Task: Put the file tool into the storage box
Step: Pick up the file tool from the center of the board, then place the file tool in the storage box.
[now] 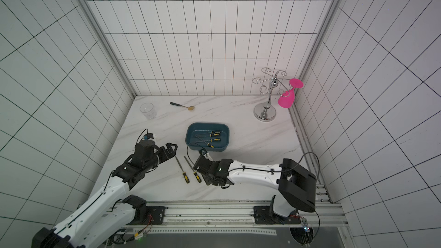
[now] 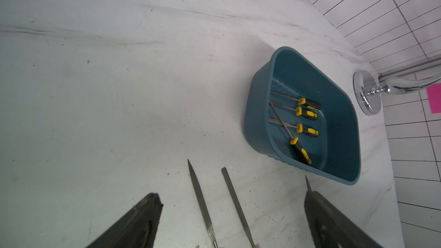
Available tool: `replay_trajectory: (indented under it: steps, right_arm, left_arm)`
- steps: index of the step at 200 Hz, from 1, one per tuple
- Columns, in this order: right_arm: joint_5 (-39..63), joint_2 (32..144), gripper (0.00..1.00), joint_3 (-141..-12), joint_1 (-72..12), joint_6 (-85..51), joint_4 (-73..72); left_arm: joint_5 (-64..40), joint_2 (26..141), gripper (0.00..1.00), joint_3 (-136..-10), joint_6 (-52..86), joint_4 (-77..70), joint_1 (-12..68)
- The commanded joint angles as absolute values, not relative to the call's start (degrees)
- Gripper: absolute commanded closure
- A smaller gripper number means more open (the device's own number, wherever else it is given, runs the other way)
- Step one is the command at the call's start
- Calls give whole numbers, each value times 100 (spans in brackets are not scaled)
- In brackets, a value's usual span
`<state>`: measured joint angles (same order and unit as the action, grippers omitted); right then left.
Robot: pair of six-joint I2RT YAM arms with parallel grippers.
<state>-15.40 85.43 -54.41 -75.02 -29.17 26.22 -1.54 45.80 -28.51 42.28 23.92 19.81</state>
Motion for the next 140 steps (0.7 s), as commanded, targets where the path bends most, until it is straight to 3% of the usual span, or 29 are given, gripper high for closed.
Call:
replay_trajectory:
  steps: [1, 47, 140]
  right_arm:
    - [-1404, 7992, 91, -5326, -7524, -2061, 2567]
    - [-993, 7667, 94, -5812, -7013, -889, 2325]
    - [399, 9220, 98, -7148, -5230, 685, 2326]
  left_arm:
    - [-133, 4325, 2, -3028, 4292, 2406, 1953]
    - [-280, 4122, 2, -3084, 4170, 2077, 1793]
    - [-1245, 6054, 2, -3965, 4145, 1347, 1041]
